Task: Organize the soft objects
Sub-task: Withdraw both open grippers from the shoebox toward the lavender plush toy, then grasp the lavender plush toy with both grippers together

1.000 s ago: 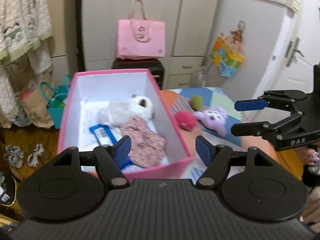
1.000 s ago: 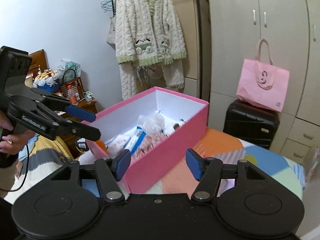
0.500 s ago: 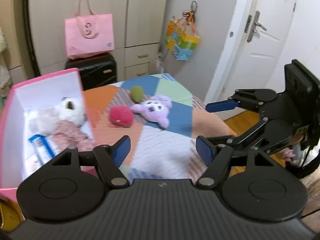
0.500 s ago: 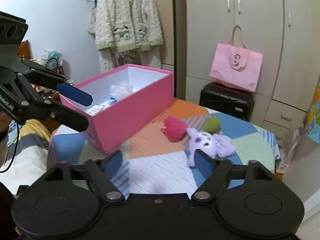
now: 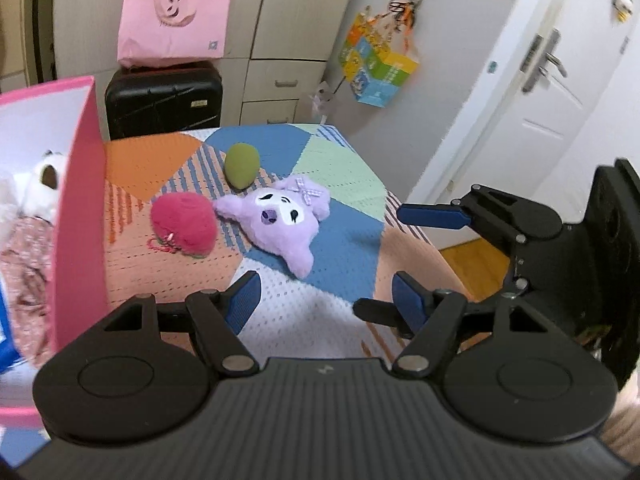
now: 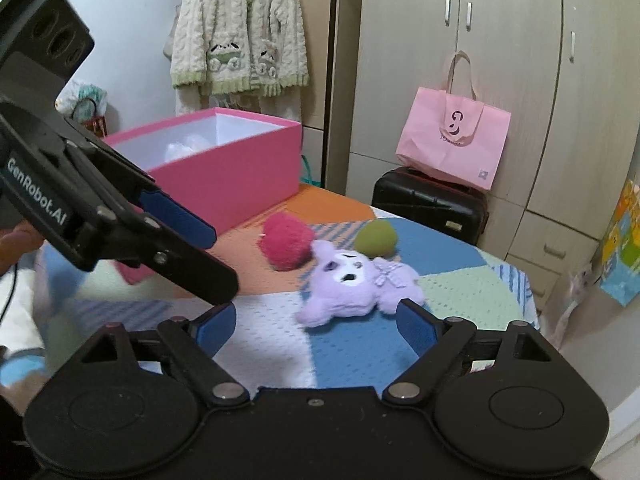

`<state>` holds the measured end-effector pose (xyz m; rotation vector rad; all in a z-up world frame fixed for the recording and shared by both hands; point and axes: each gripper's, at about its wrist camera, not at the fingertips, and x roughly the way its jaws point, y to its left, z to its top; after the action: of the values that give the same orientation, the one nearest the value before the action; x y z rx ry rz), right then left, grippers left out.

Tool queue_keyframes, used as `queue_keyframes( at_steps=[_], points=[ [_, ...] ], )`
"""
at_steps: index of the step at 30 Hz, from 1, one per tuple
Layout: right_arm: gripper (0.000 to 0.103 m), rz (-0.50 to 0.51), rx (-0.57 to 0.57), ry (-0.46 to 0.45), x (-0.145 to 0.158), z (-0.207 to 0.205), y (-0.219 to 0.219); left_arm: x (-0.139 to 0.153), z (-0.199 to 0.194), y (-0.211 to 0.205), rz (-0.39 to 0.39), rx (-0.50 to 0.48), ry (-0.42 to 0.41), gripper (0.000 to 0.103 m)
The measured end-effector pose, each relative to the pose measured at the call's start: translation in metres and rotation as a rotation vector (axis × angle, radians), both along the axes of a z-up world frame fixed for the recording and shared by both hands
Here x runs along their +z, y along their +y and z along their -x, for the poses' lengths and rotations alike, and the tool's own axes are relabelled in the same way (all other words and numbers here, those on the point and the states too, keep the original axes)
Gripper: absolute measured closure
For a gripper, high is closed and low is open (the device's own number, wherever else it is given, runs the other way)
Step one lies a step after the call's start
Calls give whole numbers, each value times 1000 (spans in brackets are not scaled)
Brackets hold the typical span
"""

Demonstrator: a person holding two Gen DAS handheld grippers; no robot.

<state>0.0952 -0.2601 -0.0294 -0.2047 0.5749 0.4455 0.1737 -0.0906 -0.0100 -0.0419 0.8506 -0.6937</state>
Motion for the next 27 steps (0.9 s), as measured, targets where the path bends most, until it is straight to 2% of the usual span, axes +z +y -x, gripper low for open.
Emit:
queue_keyframes(
  at_steps=[2, 6, 12, 19, 23, 27],
  points=[
    [13, 60, -31, -35, -8, -9, 4, -10, -10, -2, 30, 31, 19, 31],
    [13, 105, 14, -63, -19, -23, 7, -27, -26, -7, 63, 87, 39, 31],
    [9, 34, 61, -58, -27, -48, -4, -46, -48, -19, 67, 141, 64, 31],
    [7, -95, 92, 18, -41, -83, -23, -57, -62, -35, 24, 221, -25, 32],
    [5, -93, 114, 18, -49, -89, -22, -65, -70, -37, 40, 233, -8, 34],
    [3, -94, 96, 79, -57, -100, -20, -73, -76, -37, 37, 243, 29, 35]
  ],
)
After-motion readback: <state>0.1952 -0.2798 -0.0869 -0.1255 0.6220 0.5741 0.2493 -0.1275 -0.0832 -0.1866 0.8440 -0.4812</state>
